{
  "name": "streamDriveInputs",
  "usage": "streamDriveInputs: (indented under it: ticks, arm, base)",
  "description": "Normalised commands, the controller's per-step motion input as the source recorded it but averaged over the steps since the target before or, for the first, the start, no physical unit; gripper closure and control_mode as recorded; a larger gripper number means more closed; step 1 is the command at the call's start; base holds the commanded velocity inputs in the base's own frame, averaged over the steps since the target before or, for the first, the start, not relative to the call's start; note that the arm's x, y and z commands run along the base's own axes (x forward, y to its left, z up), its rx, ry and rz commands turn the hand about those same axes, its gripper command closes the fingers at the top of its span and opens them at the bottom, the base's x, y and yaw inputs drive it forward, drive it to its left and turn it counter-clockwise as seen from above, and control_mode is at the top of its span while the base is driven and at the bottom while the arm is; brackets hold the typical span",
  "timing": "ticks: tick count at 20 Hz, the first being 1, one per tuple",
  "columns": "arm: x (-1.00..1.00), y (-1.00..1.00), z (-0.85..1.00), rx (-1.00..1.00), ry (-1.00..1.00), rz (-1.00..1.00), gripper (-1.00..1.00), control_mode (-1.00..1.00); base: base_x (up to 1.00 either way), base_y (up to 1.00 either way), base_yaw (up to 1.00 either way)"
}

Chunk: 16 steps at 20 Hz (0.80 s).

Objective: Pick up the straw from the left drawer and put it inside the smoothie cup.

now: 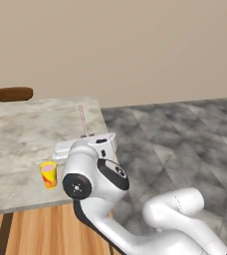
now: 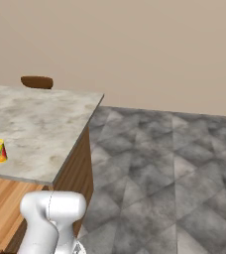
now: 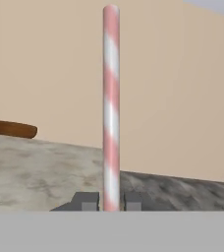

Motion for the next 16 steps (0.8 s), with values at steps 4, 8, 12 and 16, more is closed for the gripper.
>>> streamDriveInputs:
  ticks: [4,8,12,16]
  arm:
    - [0.20,0.00,-0.13,0.00,0.11,0.00,1.00,-1.00]
    - [0.21,0.03,-0.26,0.00,0.17,0.00,1.00,-1.00]
    - [0.21,0.11,-0.25,0.00,0.14,0.00,1.00,-1.00]
    - [0.04,0.15,-0.16,0.00,0.03,0.00,1.00,-1.00]
  base:
    - [0.00,0.00,0.00]
    - [0.00,0.00,0.00]
    - [0.00,0.00,0.00]
    - [0.00,0.00,0.00]
